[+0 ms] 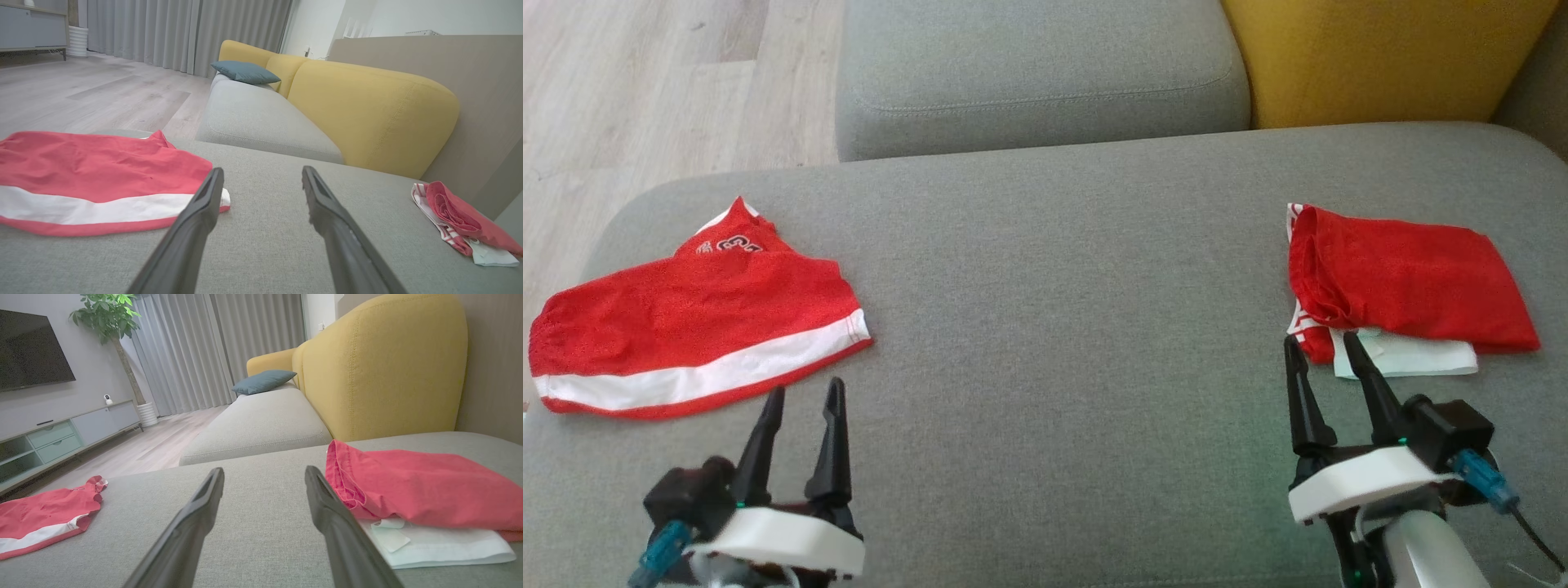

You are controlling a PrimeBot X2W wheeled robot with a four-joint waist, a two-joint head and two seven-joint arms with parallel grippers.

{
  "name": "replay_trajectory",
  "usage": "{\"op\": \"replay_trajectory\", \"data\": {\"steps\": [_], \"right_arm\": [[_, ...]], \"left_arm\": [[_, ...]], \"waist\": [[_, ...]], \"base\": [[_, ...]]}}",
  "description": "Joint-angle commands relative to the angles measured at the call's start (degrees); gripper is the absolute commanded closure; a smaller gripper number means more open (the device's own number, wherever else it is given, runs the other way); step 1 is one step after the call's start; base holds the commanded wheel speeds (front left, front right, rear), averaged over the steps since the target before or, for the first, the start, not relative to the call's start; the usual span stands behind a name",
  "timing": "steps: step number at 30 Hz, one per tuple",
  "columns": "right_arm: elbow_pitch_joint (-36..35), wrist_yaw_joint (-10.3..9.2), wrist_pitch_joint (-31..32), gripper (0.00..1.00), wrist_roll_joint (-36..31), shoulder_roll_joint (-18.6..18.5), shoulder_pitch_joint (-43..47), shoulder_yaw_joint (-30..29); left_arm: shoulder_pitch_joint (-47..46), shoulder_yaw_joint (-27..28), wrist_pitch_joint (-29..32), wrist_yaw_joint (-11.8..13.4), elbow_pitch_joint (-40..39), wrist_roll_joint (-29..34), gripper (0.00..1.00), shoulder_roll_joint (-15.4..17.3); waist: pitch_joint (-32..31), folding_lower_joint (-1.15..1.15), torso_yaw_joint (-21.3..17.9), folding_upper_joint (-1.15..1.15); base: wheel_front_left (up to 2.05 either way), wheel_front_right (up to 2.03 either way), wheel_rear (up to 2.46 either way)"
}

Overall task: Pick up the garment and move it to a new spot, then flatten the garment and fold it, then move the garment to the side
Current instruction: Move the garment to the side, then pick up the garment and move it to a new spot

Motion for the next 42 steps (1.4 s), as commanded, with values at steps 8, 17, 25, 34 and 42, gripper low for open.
{"op": "replay_trajectory", "data": {"steps": [8, 17, 25, 34, 42], "right_arm": [[-3.1, -0.05, -0.8, 0.0, -1.5, -0.1, -0.3, 1.1], [-3.1, -0.05, -0.8, 0.0, -0.6, -0.1, -0.2, 1.2], [-3.0, -0.05, -0.8, 0.0, -0.2, -0.1, -0.1, 1.3], [-2.4, -0.05, -0.8, 0.0, 1.0, -0.1, 0.3, 4.6], [-1.9, -0.05, -0.8, 0.0, 3.1, -0.1, 0.8, 7.9]], "left_arm": [[-3.1, 1.1, -0.7, 1.2, -2.0, -1.9, 0.0, 0.5], [-3.2, 0.8, -0.7, 1.3, -2.1, -1.8, 0.0, 0.5], [-3.5, 0.8, -0.7, 1.0, -1.7, -1.3, 0.0, 0.5], [-3.8, 2.0, -0.7, 1.2, -0.6, -0.7, 0.0, 0.5], [-3.1, 3.2, -0.7, 1.0, -0.3, 0.2, 0.0, 0.5]], "waist": [[0.3, 0.0, -0.2, 0.0], [0.8, 0.0, -0.6, 0.0], [0.9, 0.0, 0.7, 0.0], [0.3, 0.0, 6.2, 0.0], [-0.8, 0.0, 14.5, 0.0]], "base": [[0.0, 0.0, 0.0], [0.0, 0.0, 0.0], [0.0, 0.0, 0.0], [0.0, 0.0, 0.0], [0.0, 0.0, 0.0]]}}
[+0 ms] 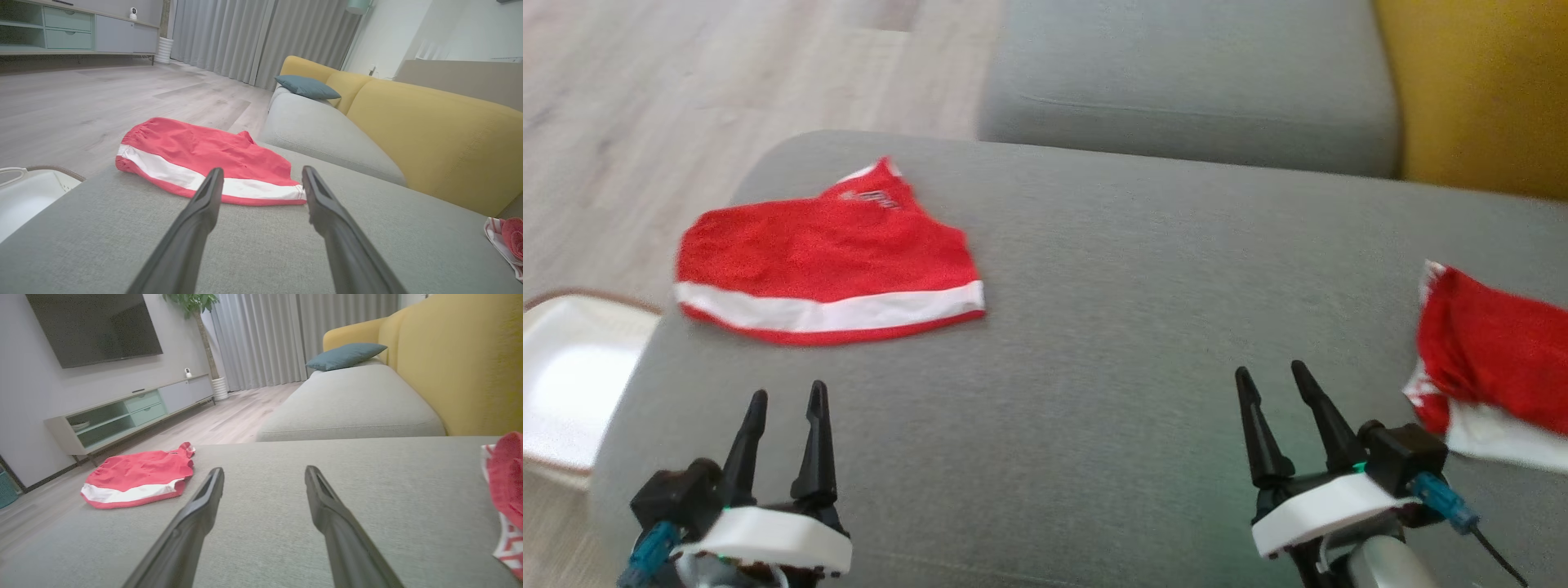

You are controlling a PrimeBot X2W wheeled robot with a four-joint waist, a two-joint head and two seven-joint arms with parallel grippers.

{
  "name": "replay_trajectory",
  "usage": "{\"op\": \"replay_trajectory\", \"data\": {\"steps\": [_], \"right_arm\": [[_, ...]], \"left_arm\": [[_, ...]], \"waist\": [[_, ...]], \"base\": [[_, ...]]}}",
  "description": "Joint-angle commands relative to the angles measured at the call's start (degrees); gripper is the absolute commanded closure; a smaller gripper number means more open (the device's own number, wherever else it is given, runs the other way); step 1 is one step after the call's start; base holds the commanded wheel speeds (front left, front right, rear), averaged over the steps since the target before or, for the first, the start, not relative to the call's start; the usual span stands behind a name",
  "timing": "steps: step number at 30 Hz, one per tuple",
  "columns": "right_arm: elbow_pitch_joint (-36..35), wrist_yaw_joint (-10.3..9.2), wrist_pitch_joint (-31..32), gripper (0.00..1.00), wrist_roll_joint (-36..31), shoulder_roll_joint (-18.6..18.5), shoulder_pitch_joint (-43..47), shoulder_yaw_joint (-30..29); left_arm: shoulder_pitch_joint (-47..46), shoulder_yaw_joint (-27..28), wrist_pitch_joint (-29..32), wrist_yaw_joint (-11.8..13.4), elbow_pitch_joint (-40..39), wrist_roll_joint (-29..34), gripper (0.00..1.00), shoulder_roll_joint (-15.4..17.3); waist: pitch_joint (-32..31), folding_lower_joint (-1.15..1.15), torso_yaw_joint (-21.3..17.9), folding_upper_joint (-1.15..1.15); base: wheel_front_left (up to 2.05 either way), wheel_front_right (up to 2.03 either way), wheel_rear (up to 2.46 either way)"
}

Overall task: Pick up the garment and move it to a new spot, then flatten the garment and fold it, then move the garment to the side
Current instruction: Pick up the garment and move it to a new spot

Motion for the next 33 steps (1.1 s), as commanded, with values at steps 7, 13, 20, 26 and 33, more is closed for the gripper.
{"op": "replay_trajectory", "data": {"steps": [7, 13, 20, 26, 33], "right_arm": [[-1.3, -0.05, -0.6, 0.0, 2.0, -0.1, -1.1, 2.8], [-1.2, -0.05, -0.6, 0.0, 3.0, -0.1, -1.0, 3.3], [-0.9, -0.05, -0.6, 0.0, 3.3, -0.1, -1.2, 3.4], [-1.0, -0.05, -0.6, 0.0, 2.0, -0.1, -2.9, 1.8], [-4.1, -0.05, 0.6, 0.0, -4.1, -0.1, -8.2, -3.2]], "left_arm": [[-2.6, 3.1, -0.7, -0.5, -2.0, 1.5, 0.0, 0.4], [-2.4, 4.0, -0.7, -0.9, -2.0, 2.1, 0.0, 0.4], [-2.5, 5.1, -0.7, -1.2, -2.2, 2.3, 0.0, 0.4], [-5.6, 6.8, -0.7, -1.8, -0.8, 3.5, 0.0, 1.1], [-17.9, 8.2, 1.2, -2.2, 8.3, 4.1, 0.0, 6.9]], "waist": [[-1.0, 0.0, 8.4, 0.0], [-1.1, 0.0, 11.1, 0.0], [-0.5, 0.0, 11.2, 0.0], [3.0, 0.0, 9.0, 0.0], [11.9, 0.0, 5.8, 0.0]], "base": [[0.0, 0.0, 0.0], [0.0, 0.0, 0.0], [0.0, 0.0, 0.0], [0.0, 0.0, 0.0], [0.0, 0.0, 0.0]]}}
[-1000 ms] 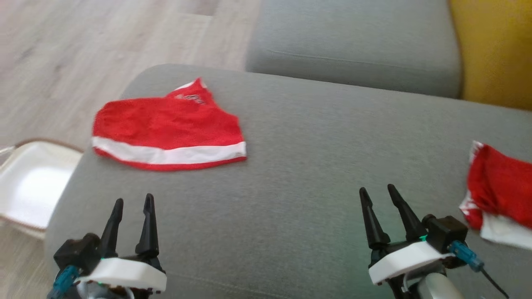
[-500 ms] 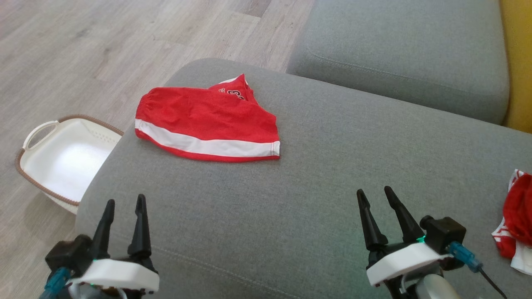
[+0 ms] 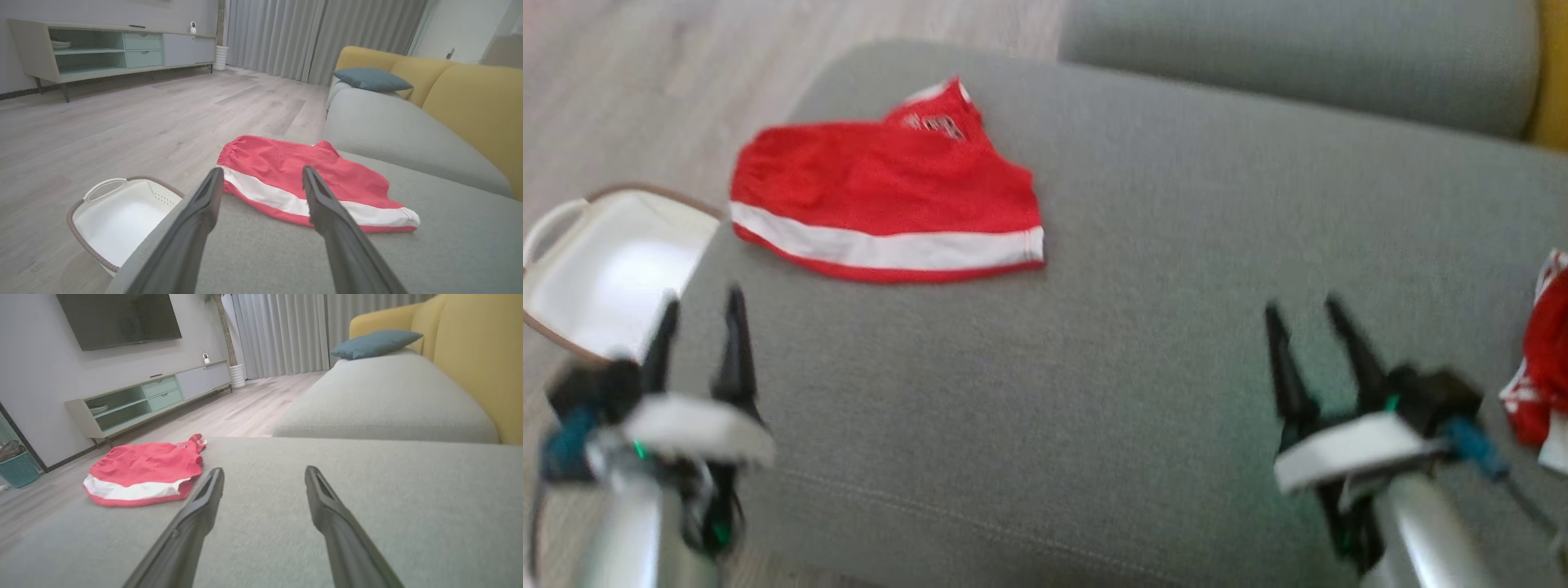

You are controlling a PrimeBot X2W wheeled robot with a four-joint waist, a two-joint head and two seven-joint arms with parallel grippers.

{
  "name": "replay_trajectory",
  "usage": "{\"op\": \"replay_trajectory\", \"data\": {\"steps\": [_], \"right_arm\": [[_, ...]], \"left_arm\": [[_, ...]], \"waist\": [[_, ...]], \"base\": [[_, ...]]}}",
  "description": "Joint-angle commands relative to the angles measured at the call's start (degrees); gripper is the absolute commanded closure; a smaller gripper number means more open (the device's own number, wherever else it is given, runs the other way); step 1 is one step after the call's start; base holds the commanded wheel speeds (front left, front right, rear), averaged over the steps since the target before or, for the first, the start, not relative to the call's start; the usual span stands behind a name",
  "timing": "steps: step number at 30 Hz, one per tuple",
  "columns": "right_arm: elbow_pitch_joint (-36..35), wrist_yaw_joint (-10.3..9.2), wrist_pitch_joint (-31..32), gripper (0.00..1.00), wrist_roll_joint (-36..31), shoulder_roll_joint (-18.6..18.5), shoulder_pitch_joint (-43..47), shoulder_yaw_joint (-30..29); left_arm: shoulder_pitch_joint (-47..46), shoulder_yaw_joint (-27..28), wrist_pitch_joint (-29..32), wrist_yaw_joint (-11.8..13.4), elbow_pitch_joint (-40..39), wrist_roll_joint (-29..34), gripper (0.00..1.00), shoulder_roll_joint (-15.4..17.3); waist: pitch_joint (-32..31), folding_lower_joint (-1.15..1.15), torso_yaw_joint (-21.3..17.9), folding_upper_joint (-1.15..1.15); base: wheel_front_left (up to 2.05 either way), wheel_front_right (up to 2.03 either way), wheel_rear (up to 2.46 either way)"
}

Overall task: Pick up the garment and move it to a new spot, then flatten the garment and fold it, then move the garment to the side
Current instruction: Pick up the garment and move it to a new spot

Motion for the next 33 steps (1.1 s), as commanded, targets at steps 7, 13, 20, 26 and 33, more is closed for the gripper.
{"op": "replay_trajectory", "data": {"steps": [7, 13, 20, 26, 33], "right_arm": [[-9.7, -0.05, 4.2, 0.0, -5.7, -0.2, -7.2, -4.1], [-18.5, -0.05, 8.9, 0.0, -8.6, -0.2, -9.4, -7.1], [-26.1, -0.05, 12.2, 0.0, -8.7, -0.2, -10.1, -5.9], [-29.4, -0.05, 13.7, 0.0, -9.0, -0.2, -9.3, -5.5], [-31.5, -0.05, 14.3, 0.0, -9.0, -0.2, -9.0, -5.3]], "left_arm": [[-17.0, -0.8, 6.2, -1.1, 8.6, 0.3, 0.0, 9.2], [-29.1, -10.7, 14.3, -1.3, 19.9, -2.5, 0.0, 14.7], [-38.7, -22.0, 22.9, -1.4, 28.8, -11.0, 0.0, 19.7], [-43.0, -28.0, 28.3, -1.4, 33.2, -17.9, 0.0, 22.1], [-45.6, -33.6, 31.3, -1.4, 36.6, -22.5, 0.0, 23.2]], "waist": [[11.3, 0.0, -4.4, 0.0], [17.2, 0.0, -6.2, 0.0], [22.1, 0.0, -8.4, 0.0], [24.5, 0.0, -10.1, 0.0], [26.0, 0.0, -11.3, 0.0]], "base": [[0.0, 0.0, 0.0], [0.0, 0.0, 0.0], [0.0, 0.0, 0.0], [0.0, 0.0, 0.0], [0.0, 0.0, 0.0]]}}
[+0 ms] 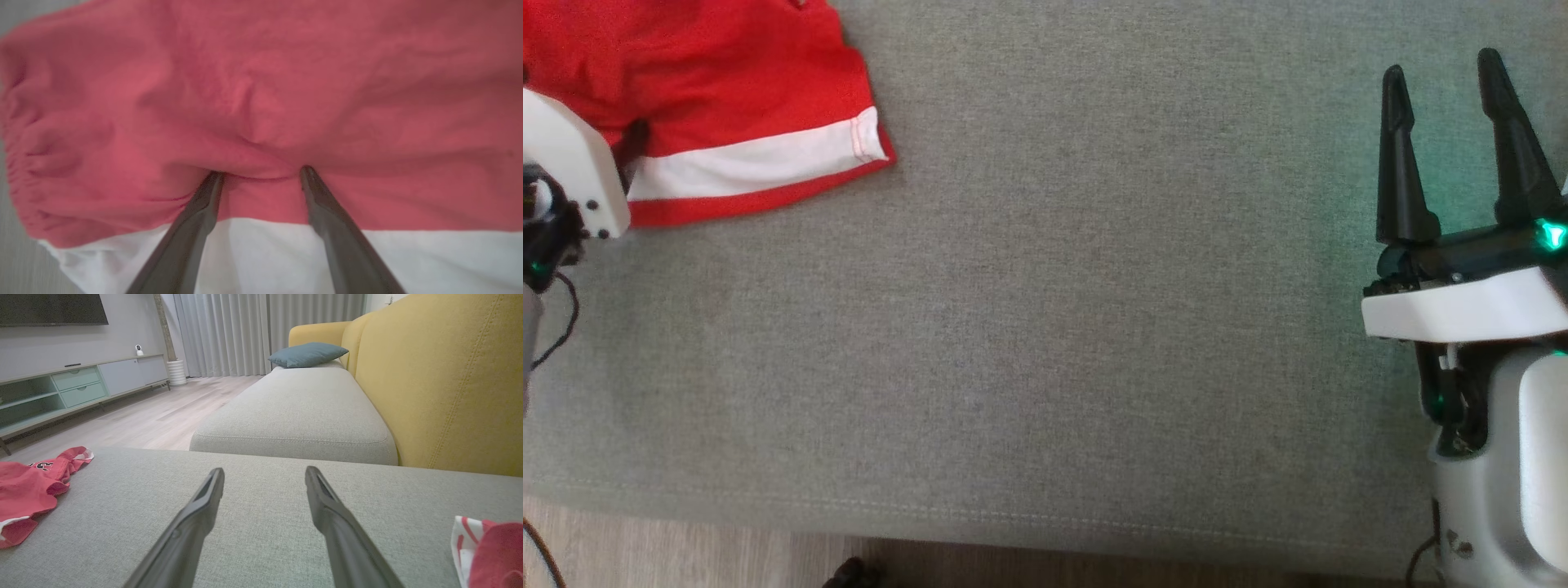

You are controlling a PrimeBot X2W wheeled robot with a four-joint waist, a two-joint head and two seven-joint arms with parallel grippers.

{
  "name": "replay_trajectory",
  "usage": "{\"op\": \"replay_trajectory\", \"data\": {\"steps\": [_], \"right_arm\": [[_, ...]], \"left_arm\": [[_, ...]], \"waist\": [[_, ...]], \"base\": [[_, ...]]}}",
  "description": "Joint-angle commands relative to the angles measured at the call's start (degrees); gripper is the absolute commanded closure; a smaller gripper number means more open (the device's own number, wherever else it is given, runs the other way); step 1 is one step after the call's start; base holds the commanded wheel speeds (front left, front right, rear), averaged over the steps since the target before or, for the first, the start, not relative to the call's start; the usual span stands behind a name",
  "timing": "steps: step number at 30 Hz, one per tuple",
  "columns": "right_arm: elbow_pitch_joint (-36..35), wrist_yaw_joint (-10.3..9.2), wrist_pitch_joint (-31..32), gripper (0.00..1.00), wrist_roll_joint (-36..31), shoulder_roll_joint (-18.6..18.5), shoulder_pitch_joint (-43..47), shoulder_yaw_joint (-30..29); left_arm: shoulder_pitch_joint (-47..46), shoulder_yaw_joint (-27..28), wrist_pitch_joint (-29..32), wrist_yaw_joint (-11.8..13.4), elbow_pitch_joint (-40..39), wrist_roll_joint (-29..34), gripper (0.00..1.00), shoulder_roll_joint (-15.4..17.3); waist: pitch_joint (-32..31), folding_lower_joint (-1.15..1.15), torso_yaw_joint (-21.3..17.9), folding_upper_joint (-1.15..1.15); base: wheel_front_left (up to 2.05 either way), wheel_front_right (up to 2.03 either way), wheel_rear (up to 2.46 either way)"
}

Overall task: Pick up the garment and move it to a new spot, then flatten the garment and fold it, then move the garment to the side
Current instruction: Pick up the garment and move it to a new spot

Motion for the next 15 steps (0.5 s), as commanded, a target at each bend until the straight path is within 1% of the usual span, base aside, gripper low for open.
{"op": "replay_trajectory", "data": {"steps": [1, 2, 3, 5, 7, 9, 13, 14, 15], "right_arm": [[-2.5, -0.05, 0.5, 0.0, -0.3, 0.0, 0.1, 1.7], [-2.5, -0.05, 0.5, 0.0, -0.2, 0.0, 0.0, 1.7], [-2.5, -0.05, 0.5, 0.0, -0.2, 0.0, 0.0, 1.7], [-2.1, -0.05, 0.2, 0.0, 0.1, 0.0, 0.0, 1.7], [-1.5, -0.05, -0.2, 0.0, 0.5, 0.0, 0.1, 1.7], [-0.7, -0.05, -0.7, 0.0, 1.0, 0.0, 0.2, 1.9], [1.9, -0.05, -2.2, 0.0, 2.4, 0.0, 0.8, 2.7], [1.9, -0.05, -2.2, 0.0, 2.4, 0.0, 0.8, 2.7], [2.6, -0.05, -2.6, 0.0, 2.8, 0.0, 1.1, 2.9]], "left_arm": [[-0.2, -0.4, 1.6, 0.1, 0.3, -0.8, 0.08, 2.8], [-0.2, -1.5, 2.3, 0.1, 0.2, -1.5, 0.71, 2.8], [-0.1, -2.4, 2.6, 0.1, 0.0, -2.3, 1.0, 2.9], [0.1, -4.0, 2.6, 0.1, -0.4, -3.8, 1.0, 3.2], [0.1, -5.1, 0.8, 0.1, -0.5, -4.9, 1.0, 3.8], [-0.1, -6.1, -2.0, 0.1, -0.4, -5.0, 1.0, 4.3], [-0.3, -6.4, -8.9, 0.1, 0.2, -6.1, 1.0, 3.9], [-0.3, -6.4, -8.9, 0.1, 0.2, -6.1, 1.0, 3.9], [-0.5, -6.3, -10.7, 0.1, 0.2, -6.4, 1.0, 3.7]], "waist": [[0.2, -0.01, -0.2, 0.0], [0.2, -0.01, -0.2, 0.0], [0.1, -0.01, -0.3, 0.0], [-0.5, -0.01, -0.3, 0.0], [-1.4, -0.01, -0.4, 0.0], [-2.6, -0.01, -0.5, 0.0], [-6.0, -0.01, -0.9, 0.0], [-6.0, -0.01, -0.9, 0.0], [-7.0, -0.01, -1.0, 0.0]], "base": [[0.0, 0.0, 0.0], [0.0, 0.0, 0.0], [0.0, 0.0, 0.0], [0.0, 0.0, 0.0], [0.0, 0.0, 0.0], [0.0, 0.0, 0.0], [0.0, 0.0, 0.0], [0.0, 0.0, 0.0], [0.0, 0.0, 0.0]]}}
